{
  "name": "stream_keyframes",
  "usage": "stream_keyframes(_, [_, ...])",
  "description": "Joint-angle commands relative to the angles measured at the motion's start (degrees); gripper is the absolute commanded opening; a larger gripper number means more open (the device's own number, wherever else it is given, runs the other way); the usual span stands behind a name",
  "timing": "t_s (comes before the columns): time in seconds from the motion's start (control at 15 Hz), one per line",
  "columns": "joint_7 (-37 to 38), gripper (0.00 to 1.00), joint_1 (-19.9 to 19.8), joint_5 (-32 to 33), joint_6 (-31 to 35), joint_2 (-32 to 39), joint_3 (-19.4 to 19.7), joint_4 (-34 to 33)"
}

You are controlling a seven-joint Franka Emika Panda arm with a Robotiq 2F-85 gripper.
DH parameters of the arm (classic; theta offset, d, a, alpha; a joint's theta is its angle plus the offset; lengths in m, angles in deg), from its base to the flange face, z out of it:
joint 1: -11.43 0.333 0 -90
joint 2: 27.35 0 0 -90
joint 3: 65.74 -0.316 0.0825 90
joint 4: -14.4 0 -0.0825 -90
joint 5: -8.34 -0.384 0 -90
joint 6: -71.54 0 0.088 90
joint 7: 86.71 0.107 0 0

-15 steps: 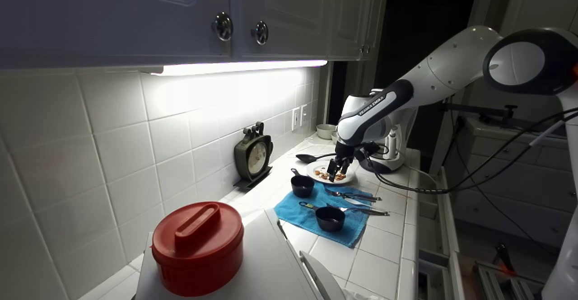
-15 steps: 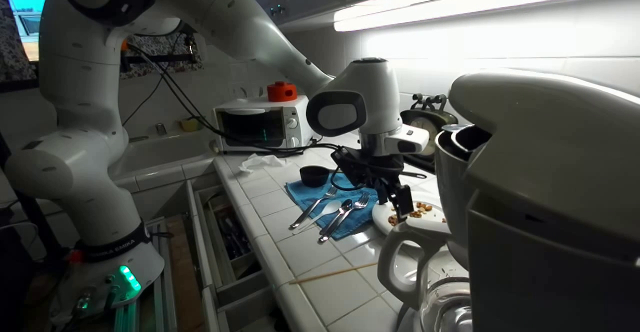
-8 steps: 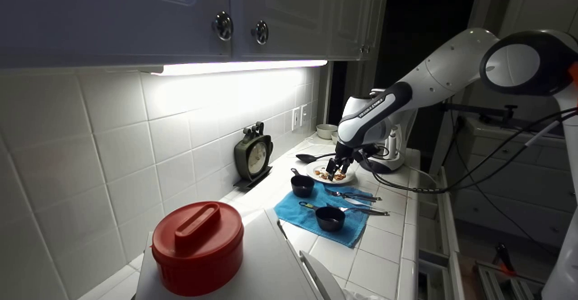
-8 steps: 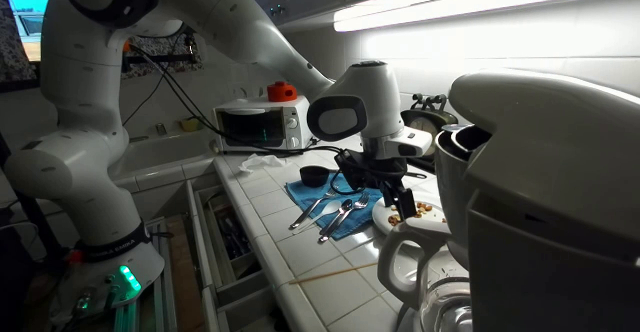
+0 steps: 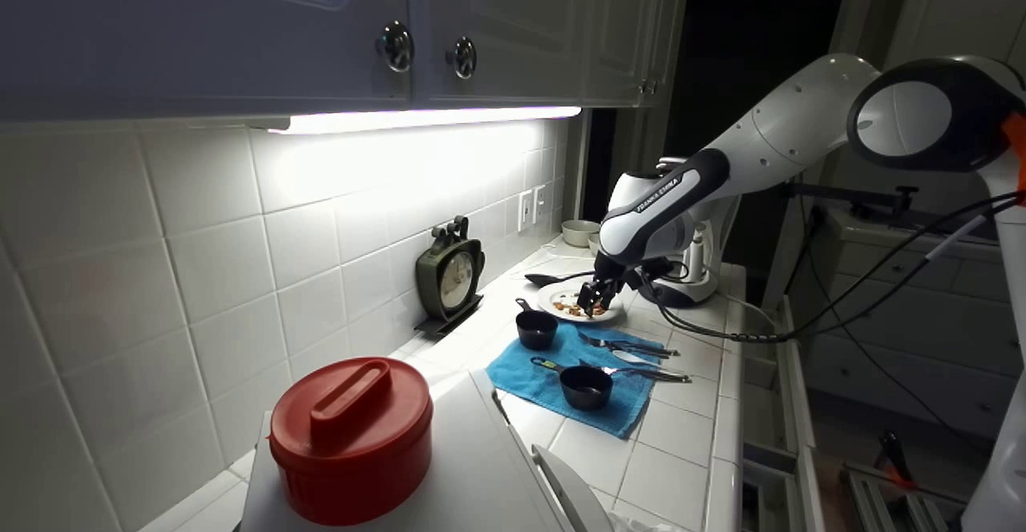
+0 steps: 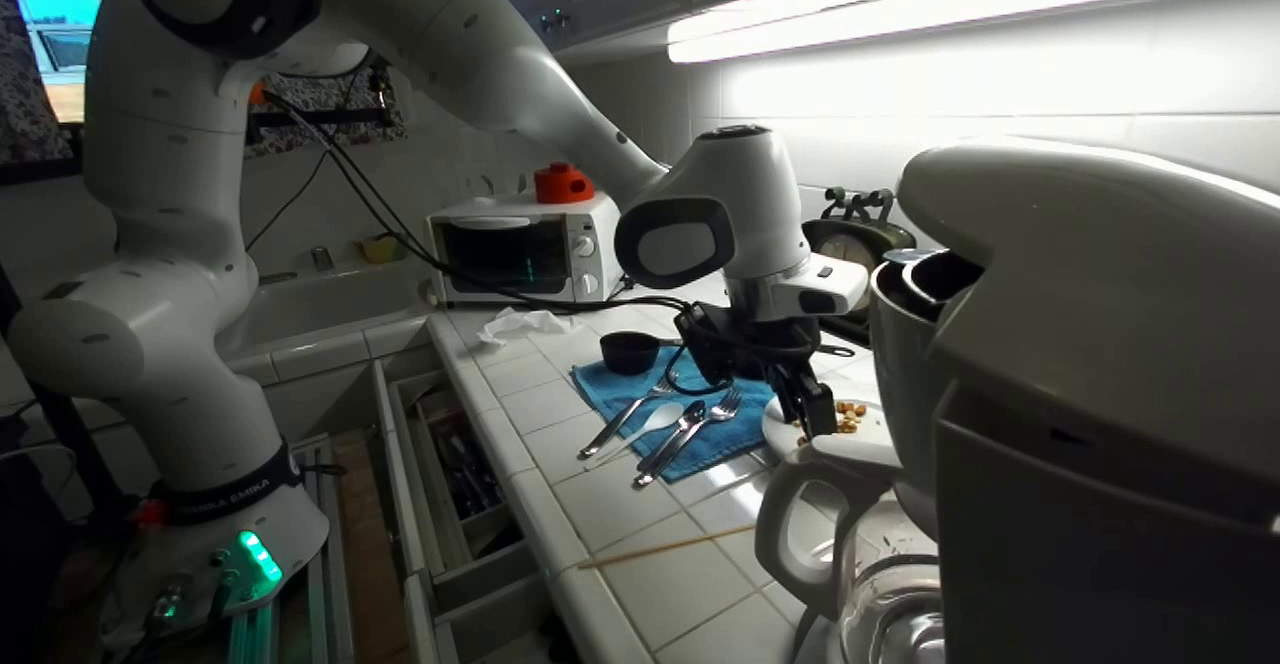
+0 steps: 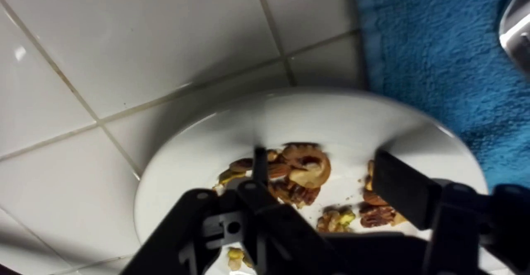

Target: Place some contents from the white plate in the measuring cup at the back then pour the contents from the cup onto the white plate.

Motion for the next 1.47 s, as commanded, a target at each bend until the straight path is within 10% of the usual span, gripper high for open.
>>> stream_keyframes(0.0, [0.47,0.37,-0.71,-0.67,1.95,0.93,-0.72,0.32])
stream_keyframes(0.4, [-0.15,0.02,-1.35,-1.07,3.11,0.66,-1.16,0.36])
stream_keyframes(1.4, [-10.98,0.05,-1.73,-8.16,-0.37,-8.21,-8.46,1.38])
